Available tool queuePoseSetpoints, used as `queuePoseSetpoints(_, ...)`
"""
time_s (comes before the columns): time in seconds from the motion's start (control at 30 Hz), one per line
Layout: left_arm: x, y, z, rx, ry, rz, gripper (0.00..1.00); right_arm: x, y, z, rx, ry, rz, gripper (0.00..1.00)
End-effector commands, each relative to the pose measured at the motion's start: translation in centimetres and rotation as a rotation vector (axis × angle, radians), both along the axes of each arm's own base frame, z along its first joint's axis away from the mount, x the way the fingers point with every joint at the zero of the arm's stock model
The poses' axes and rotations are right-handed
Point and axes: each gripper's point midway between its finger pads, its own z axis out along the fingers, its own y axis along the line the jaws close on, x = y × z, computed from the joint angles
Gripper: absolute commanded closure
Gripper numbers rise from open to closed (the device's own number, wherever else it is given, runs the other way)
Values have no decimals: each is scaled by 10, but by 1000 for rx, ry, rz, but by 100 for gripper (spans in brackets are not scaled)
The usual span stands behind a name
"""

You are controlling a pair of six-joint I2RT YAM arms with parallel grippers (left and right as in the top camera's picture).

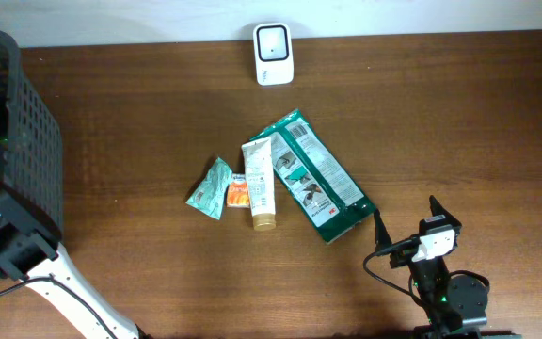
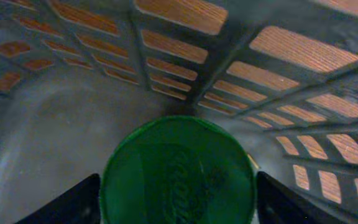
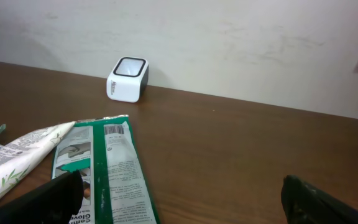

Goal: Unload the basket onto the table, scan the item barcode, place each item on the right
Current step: 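Reach the left gripper into the basket and grasp the green-lidded jar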

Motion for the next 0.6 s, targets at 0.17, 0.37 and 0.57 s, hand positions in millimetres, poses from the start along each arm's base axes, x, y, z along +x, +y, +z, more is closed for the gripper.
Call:
queuePoseSetpoints(0.17, -4, 13, -21, 25, 43, 56, 38, 0, 1, -2, 8, 3, 2, 2)
queuePoseSetpoints(0.37, -9, 10, -21, -14, 48, 109, 49, 0, 1, -2, 8, 3, 2, 2)
queuePoseSetpoints(0.57, -21, 3, 72, 22, -41, 143, 48, 0, 1, -2, 8, 3, 2, 2)
